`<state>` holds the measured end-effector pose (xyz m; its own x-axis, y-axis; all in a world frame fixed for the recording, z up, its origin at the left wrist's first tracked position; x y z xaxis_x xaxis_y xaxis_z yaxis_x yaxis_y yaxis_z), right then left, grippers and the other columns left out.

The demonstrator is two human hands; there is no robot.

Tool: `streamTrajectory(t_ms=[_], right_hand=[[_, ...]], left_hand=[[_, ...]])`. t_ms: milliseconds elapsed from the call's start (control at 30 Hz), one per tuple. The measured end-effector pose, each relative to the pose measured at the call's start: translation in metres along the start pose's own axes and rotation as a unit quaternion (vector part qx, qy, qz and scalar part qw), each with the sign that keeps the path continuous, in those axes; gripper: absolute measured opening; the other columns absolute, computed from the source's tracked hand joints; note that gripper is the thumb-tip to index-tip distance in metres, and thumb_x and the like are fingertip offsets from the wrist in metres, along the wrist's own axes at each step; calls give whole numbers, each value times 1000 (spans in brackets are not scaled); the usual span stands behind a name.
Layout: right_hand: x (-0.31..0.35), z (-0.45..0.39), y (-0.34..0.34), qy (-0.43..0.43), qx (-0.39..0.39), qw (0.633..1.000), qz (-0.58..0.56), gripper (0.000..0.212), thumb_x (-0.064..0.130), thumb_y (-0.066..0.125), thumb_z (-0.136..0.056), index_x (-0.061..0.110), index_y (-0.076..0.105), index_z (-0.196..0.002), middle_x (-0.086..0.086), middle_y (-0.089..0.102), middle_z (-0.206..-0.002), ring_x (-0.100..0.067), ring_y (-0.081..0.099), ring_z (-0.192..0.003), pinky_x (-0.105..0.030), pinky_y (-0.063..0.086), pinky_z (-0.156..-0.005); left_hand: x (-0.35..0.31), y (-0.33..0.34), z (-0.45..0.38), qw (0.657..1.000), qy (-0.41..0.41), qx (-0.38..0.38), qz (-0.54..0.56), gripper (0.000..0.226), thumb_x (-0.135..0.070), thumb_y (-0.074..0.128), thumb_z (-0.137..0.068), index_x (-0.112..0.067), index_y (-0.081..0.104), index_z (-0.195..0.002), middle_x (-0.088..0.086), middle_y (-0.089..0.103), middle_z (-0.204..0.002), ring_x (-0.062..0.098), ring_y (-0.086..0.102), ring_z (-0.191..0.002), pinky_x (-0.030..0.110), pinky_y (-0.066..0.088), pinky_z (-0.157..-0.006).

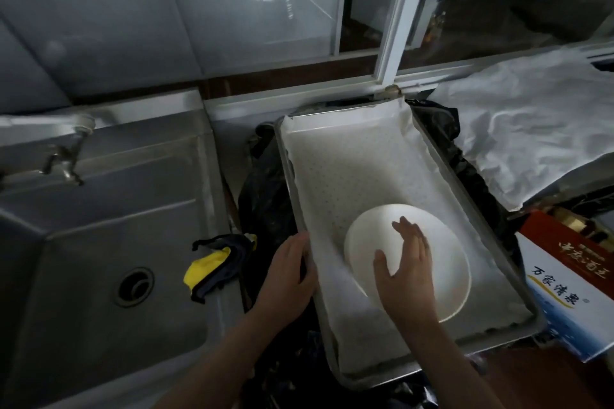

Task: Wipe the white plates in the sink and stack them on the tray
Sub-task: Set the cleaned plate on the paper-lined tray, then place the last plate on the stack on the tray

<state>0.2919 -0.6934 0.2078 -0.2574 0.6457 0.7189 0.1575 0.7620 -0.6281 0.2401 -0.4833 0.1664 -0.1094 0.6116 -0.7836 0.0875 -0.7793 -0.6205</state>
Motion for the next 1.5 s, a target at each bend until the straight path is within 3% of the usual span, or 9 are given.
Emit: streamTrajectory(t_ms=[267,367,467,533,633,867,1000,1167,1500], right_hand=[[79,19,103,-81,117,989,-24,46,21,52,-86,8,51,-130,-9,54,-132,-28,49,-126,-28,33,-111],[101,30,147,-110,186,976,-2,45,19,55,-87,14,50,-131,-5,52,-136,-24,46,-131,-38,38,-110],[117,37,184,-126,236,963,30,46,17,58,-91,14,50,-136,-3,51,-140,-21,42,-135,-31,29,-116],[126,40,208,-133,274,952,22,45,13,58,-92,11,51,-137,-6,51,-140,-22,42,-135,-26,24,-115],[134,40,239,-171,307,935,35,41,8,56,-90,7,57,-132,-11,55,-136,-29,46,-132,-38,33,-115],[154,40,283,-349,350,862,114,42,-2,66,-64,13,71,-102,-9,65,-116,-34,60,-113,-47,46,-101],[149,36,299,-370,374,830,185,39,5,74,-61,17,72,-97,-5,66,-103,-29,62,-102,-46,45,-102],[135,31,307,-342,434,791,263,36,14,56,-84,14,64,-119,-5,57,-126,-28,51,-114,-39,34,-105],[144,17,290,-356,384,813,254,16,27,59,-85,19,64,-98,2,62,-106,-23,54,-99,-37,43,-84]], left_hand=[[77,-58,25,996,-84,-9,-28,61,-17,58,-99,-16,31,-154,0,35,-156,16,29,-146,26,25,-118],[109,-81,34,991,-125,-34,-43,59,-15,61,-94,-7,40,-148,11,47,-147,28,44,-137,29,34,-109],[148,-99,44,985,-142,-64,-70,61,-33,51,-82,2,58,-131,21,62,-126,40,60,-116,37,44,-96],[161,-108,49,982,-160,-48,-91,53,-32,54,-84,-2,61,-128,18,61,-125,37,60,-114,38,48,-95],[180,-117,57,975,-185,-33,-118,33,-28,62,-95,-18,60,-126,5,58,-127,25,59,-111,33,45,-87],[208,-125,54,961,-211,-4,-180,32,-40,54,-99,-28,53,-129,-6,54,-130,21,60,-109,31,41,-76],[217,-122,50,961,-208,1,-183,30,-39,54,-99,-27,51,-126,-5,53,-129,22,60,-107,34,47,-78],[228,-116,46,957,-210,20,-200,30,-38,54,-99,-27,48,-126,-3,51,-128,23,59,-107,31,43,-72],[232,-133,41,962,-207,-2,-178,14,-23,47,-100,-16,50,-111,4,54,-114,30,60,-91,33,34,-64]])
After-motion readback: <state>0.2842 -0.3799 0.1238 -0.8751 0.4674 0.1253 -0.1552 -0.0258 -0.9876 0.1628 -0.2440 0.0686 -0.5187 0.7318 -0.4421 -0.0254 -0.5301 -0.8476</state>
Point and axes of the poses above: each hand's wrist, its own z-axis away from the middle knuckle, its own y-axis out of the palm, x = y × z, the point moved 9 cm from there along -z, towards the middle knuckle
